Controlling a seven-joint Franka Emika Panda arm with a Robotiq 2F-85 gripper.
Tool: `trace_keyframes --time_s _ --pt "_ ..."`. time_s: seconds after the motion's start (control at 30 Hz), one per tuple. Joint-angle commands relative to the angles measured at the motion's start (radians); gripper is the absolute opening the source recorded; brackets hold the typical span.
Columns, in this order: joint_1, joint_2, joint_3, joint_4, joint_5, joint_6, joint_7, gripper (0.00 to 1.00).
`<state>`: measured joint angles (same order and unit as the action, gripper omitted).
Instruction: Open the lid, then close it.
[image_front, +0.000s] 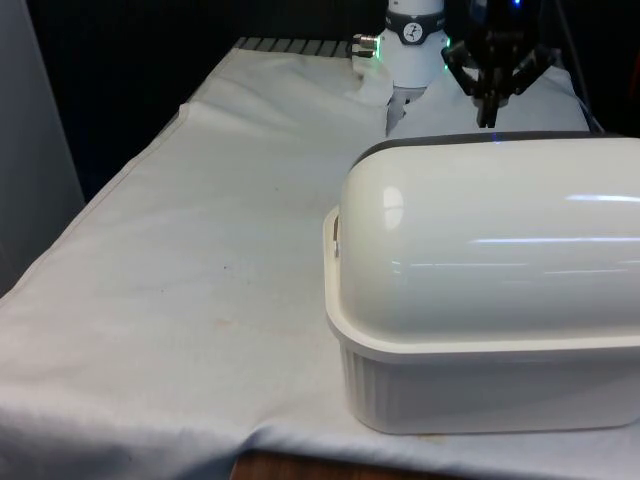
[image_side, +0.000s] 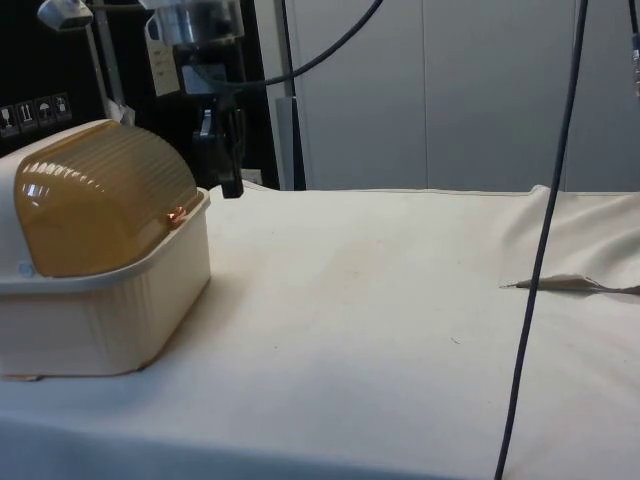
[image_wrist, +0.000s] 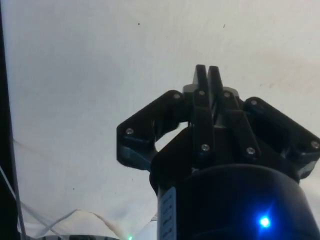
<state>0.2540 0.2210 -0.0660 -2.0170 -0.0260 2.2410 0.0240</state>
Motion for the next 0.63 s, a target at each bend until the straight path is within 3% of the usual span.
trace_keyframes --time_s 0.0,0.17,0.27,0.4,0.6 --pt "0.002 -0.009 -0.001 -0.012 -0.005 0.017 0.009 0.11" --pt "0.002 -0.013 -0.001 -0.017 -0.006 0.021 0.011 0.4" --pt "0.002 -0.013 -0.001 -0.017 -0.006 0.022 0.011 0.49" --pt "0.002 -0.014 -0.001 -0.019 -0.006 0.023 0.011 0.75" --pt "0.001 -0.011 0.0 -0.014 -0.003 0.016 0.007 0.98"
